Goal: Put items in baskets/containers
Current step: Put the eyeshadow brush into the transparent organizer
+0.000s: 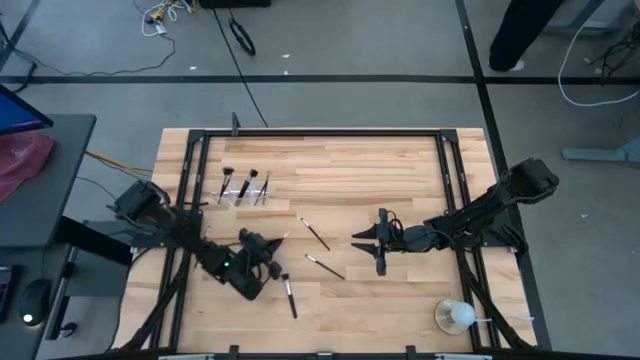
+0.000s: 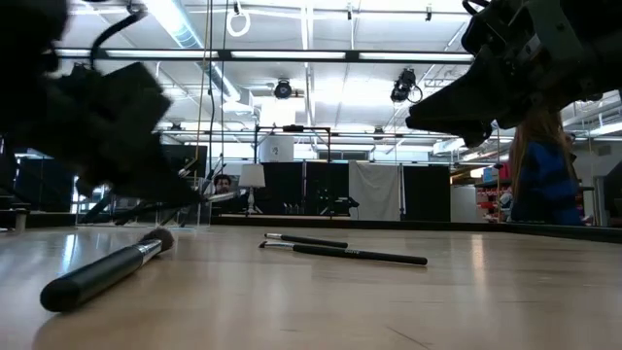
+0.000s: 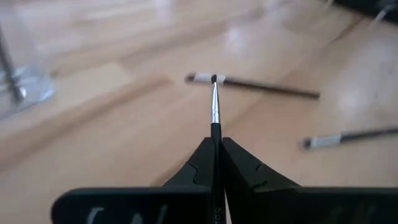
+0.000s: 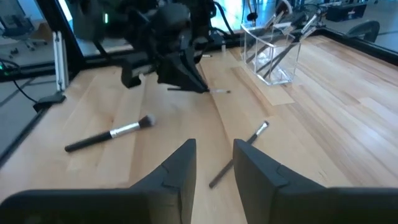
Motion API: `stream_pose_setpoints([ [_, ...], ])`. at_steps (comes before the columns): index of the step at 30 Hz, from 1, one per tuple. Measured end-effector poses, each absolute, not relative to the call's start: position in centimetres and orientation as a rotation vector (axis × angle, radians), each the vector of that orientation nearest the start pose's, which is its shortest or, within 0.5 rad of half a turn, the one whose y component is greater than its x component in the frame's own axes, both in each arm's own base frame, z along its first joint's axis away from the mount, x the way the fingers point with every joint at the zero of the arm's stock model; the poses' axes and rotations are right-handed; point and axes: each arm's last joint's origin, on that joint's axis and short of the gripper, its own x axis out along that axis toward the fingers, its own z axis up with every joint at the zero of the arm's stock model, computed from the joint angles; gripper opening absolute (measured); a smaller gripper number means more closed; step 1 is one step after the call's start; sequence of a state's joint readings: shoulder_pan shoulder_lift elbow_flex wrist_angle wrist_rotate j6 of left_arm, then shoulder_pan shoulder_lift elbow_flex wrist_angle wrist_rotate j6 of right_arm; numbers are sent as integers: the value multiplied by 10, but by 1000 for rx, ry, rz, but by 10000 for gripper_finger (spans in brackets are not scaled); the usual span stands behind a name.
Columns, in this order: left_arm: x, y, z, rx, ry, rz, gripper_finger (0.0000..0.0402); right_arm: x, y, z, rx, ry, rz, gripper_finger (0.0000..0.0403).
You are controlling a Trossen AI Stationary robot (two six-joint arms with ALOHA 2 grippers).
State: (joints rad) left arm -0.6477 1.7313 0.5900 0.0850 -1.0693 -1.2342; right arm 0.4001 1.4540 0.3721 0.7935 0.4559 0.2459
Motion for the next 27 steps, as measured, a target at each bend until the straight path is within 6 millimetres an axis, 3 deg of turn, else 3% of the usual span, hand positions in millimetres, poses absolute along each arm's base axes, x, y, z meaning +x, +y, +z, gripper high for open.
stream_pose_setpoints([
  [3,241,-132,105,-344,295,647,16,232,84,147,95,281,-88,107],
  [8,273,-125,134,-288,198,410,15,236,86,133,75,329,-68,107],
  [13,289,-115,159,-224,50,190,15,245,90,120,69,253,-49,126],
  [20,323,-116,180,-130,0,59,15,254,89,129,10,-7,21,167],
  [27,342,-125,185,-71,25,41,17,251,93,149,-18,-110,112,167],
])
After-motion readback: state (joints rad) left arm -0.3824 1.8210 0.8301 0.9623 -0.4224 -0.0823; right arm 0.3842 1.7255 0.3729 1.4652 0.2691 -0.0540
